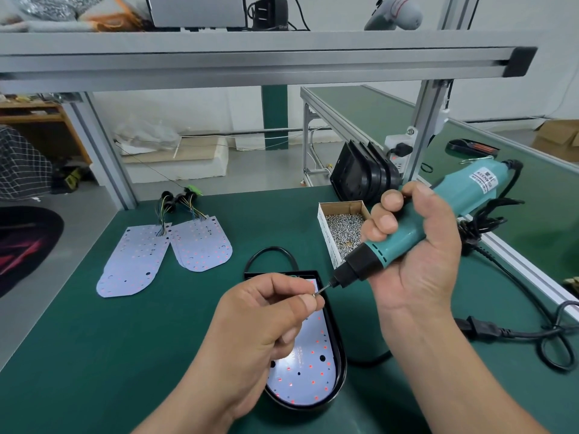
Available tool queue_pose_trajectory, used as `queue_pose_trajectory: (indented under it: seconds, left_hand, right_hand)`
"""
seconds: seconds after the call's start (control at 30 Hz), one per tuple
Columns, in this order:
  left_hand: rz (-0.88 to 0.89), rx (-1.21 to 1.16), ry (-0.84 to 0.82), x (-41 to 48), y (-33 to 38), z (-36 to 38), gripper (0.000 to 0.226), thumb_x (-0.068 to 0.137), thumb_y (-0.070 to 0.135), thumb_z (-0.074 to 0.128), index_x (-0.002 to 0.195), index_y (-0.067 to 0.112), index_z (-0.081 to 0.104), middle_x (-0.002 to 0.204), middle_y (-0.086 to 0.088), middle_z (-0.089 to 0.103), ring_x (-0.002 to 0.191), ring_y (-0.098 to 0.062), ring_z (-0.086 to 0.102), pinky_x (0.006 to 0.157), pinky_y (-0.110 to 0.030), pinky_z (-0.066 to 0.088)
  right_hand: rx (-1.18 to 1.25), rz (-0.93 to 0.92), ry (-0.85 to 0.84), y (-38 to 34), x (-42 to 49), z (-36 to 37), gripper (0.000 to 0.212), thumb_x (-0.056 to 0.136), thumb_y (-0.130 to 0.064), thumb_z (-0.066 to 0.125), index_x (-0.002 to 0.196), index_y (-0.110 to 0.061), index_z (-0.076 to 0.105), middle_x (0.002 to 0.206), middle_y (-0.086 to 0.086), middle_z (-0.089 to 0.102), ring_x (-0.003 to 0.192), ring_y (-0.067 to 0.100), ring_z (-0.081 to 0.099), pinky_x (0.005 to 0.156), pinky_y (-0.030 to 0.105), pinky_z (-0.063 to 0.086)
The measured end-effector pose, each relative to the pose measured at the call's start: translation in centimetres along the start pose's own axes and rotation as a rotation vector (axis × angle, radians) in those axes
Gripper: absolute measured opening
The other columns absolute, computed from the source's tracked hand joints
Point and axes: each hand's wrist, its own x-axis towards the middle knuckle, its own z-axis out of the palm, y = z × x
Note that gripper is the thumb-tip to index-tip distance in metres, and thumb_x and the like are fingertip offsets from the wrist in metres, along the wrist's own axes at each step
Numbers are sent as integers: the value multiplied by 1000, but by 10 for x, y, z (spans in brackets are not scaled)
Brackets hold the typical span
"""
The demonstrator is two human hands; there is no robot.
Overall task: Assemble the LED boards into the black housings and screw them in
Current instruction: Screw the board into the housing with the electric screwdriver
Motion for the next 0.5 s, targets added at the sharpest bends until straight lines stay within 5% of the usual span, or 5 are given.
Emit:
queue_pose_trajectory:
  seconds: [0.23, 0.5]
  left_hand:
    - [96, 173, 106, 2, -1, -1, 21, 67, 27, 85, 87, 20, 82, 63, -6, 48, 50, -20, 27, 46, -25, 29]
    - [131, 257, 78, 2, -1, -2, 20, 76, 21, 90, 91, 30, 78, 74, 3, 70, 47, -12, 39, 44, -19, 35]
  right_hand:
    - [-63, 49, 172, 11, 0, 1, 20, 99, -33, 71, 94, -18, 59, 81, 2, 59, 59, 13, 53, 56, 24, 48]
    - [-49, 124, 227, 21, -3, -1, 25, 96, -37, 75, 91, -16, 64, 80, 3, 59, 61, 15, 55, 56, 27, 50]
